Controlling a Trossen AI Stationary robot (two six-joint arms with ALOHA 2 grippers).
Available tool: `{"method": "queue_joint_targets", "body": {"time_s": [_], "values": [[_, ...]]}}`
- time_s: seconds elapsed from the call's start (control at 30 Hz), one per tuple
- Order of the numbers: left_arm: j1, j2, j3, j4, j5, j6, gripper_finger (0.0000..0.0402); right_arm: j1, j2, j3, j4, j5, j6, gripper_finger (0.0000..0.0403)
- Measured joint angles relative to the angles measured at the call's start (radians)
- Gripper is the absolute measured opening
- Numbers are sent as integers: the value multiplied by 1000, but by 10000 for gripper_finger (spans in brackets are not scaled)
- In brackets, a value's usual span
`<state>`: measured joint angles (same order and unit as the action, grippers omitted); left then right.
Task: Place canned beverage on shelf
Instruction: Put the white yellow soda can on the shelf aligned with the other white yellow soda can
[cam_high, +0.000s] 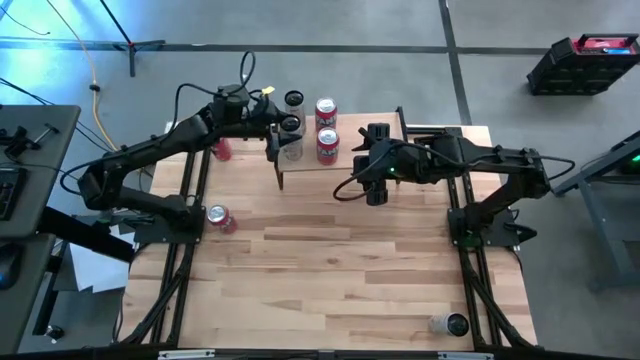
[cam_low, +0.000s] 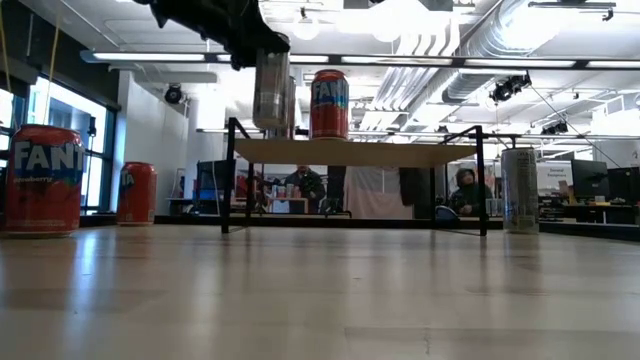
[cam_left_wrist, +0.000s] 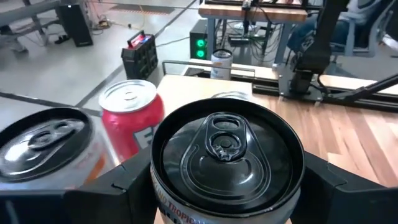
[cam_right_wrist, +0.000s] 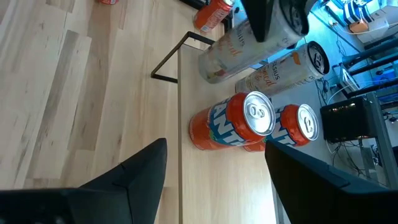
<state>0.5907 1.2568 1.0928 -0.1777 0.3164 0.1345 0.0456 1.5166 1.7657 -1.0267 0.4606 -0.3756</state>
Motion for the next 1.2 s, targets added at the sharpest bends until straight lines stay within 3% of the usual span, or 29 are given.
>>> {"method": "queue_joint_targets", "body": {"time_s": [0.33,0.8,1.0,1.2], "values": [[0,81,0,27,1,1,246,0,0,0,0,0,7,256],[20,72,0,20,2,7,246,0,0,0,-3,0,13,256],[47,66,-1,27,150,18,246,0,0,0,-29,-1,38,256],[52,65,-69,135,133,2,246,0,0,0,-30,-1,38,256]]}}
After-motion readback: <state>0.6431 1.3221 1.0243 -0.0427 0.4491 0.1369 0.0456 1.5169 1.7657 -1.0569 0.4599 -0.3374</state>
